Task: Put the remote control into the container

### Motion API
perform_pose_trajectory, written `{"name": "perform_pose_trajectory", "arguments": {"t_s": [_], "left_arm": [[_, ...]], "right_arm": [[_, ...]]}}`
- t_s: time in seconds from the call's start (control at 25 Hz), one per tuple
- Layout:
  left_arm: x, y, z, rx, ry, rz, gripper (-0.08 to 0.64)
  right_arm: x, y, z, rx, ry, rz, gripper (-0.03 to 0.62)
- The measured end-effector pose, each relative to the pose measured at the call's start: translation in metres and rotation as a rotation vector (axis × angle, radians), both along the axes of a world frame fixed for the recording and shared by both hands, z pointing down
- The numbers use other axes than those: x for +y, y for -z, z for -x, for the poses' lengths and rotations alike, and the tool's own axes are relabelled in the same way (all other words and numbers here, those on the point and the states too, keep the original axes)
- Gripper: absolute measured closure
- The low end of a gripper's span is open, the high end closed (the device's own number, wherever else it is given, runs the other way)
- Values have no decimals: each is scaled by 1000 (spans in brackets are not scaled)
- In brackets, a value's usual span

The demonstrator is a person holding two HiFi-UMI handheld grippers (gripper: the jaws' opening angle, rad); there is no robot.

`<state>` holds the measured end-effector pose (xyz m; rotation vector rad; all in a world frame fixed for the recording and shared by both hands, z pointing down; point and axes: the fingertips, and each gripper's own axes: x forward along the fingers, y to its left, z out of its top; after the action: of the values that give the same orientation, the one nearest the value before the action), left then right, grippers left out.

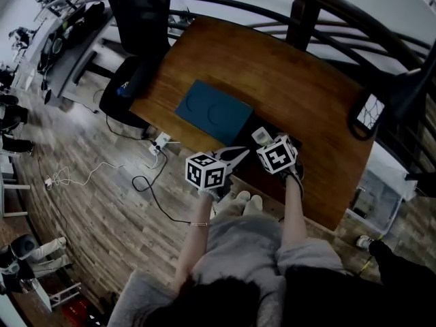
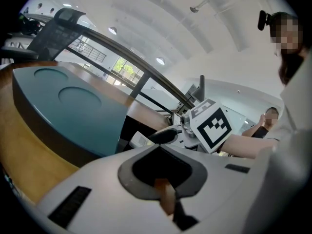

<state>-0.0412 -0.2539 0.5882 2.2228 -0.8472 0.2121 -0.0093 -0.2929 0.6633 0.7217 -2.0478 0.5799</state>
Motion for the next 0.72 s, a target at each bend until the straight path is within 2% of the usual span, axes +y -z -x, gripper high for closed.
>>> {"name": "perform_pose_trajectory", "arguments": {"t_s": [0.16,0.72], "left_arm": [[0,0,1,0,1,-1,557],[4,1,0,13,-17,-1,557]], "right_arm": [[1,-3,-2,29,12,-2,333],[-1,-5,3,45,35,-30,333]]}}
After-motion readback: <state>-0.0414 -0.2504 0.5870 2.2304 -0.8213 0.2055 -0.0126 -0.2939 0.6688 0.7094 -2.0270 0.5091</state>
